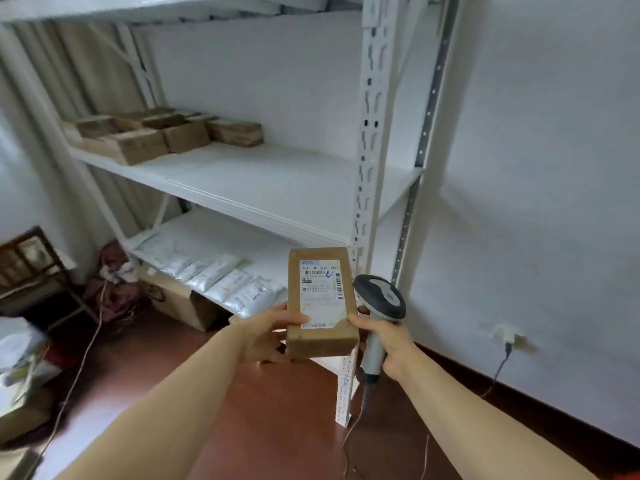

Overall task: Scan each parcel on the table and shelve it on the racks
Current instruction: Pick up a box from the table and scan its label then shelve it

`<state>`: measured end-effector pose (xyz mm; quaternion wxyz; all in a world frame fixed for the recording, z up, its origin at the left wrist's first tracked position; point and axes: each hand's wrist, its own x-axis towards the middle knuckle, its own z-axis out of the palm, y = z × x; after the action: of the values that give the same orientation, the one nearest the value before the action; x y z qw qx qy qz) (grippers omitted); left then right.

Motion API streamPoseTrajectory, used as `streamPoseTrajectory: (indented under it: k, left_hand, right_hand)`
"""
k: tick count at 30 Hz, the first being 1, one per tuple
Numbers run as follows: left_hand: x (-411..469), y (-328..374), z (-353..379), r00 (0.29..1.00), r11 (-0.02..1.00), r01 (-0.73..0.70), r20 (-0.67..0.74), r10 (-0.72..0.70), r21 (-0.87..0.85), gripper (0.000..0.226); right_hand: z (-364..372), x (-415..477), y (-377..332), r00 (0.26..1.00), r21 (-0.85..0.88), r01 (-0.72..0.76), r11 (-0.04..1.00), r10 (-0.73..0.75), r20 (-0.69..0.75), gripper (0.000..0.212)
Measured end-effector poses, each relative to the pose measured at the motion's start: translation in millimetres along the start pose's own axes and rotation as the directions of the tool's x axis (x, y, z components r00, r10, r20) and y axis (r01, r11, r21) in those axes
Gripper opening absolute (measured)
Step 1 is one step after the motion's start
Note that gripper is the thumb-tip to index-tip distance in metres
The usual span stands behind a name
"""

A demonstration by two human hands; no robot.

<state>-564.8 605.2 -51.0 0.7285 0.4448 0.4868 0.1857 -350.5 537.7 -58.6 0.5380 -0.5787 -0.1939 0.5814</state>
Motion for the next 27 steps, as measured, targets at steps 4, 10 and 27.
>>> streamPoseTrajectory:
  k: [4, 10, 27]
  left_hand:
    - [-20.4, 16.4, -104.8, 0.991, 0.992, -0.116, -0.078, 0.112, -0.051, 0.082]
    - [-49.7, 55.9, -226.1, 0.952, 0.969, -0.235, -0.222, 0.212, -0.081, 0.059]
    - [56.1, 260.3, -432.9, 0.759, 0.905, -0.418, -0.577, 0.301, -0.078, 0.059]
  right_hand:
    - [113.8, 27.1, -1.3, 0.996, -0.026, 0.033, 0.999, -0.030, 0.089, 0.024]
    - [267.3, 63.3, -11.1, 0.979, -0.033, 0.094, 0.995, -0.086, 0.187, 0.033]
    - [503.9, 246.8, -150.0, 0.939, -0.010, 0.188, 0.982, -0.177, 0.296, 0.022]
